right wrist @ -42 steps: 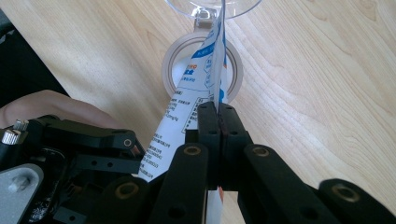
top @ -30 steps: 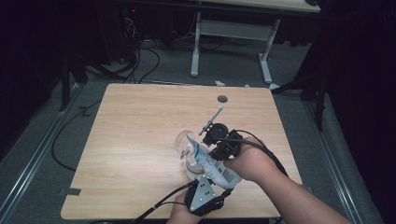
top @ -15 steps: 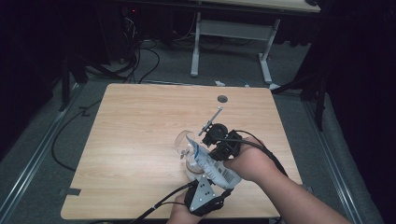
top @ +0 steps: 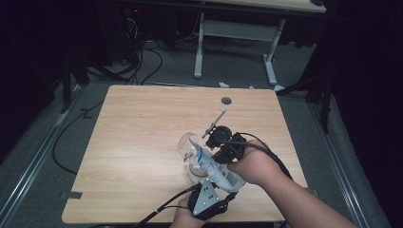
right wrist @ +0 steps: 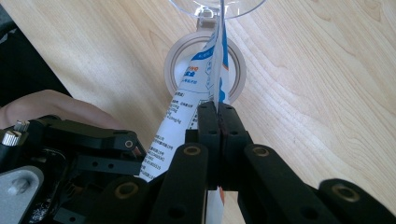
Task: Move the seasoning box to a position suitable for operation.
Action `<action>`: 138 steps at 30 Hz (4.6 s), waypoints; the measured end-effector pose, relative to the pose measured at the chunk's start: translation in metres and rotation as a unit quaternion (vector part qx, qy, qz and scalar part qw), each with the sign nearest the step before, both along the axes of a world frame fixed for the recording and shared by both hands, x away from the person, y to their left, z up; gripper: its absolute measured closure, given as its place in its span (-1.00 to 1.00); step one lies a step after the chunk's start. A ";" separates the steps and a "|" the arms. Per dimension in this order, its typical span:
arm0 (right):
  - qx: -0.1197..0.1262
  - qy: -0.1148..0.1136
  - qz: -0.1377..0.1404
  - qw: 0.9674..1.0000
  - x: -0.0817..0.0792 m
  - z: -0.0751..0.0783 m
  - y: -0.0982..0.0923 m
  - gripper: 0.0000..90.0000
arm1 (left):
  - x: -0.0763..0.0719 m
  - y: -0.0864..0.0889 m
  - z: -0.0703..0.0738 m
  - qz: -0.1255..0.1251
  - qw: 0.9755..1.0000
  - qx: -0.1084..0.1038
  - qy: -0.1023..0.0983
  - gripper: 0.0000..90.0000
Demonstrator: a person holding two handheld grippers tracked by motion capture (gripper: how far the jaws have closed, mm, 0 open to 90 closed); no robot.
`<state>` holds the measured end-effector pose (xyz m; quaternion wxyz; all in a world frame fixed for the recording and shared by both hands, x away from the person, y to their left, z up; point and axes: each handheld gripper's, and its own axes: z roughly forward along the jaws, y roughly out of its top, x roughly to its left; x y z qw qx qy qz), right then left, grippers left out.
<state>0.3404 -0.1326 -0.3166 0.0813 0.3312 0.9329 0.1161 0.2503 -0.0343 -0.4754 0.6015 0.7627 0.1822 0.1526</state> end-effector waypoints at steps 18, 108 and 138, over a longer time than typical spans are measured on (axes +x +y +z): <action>-0.003 -0.001 0.006 1.000 0.001 0.001 0.001 1.00 | 0.001 0.000 0.001 0.000 1.000 -0.001 0.000 0.30; -0.004 -0.004 0.014 1.000 0.002 0.001 0.007 1.00 | 0.000 0.000 0.005 -0.002 1.000 -0.016 -0.002 0.28; -0.007 -0.006 0.017 1.000 0.003 0.001 0.009 1.00 | -0.001 0.000 0.007 -0.004 1.000 -0.022 -0.002 0.27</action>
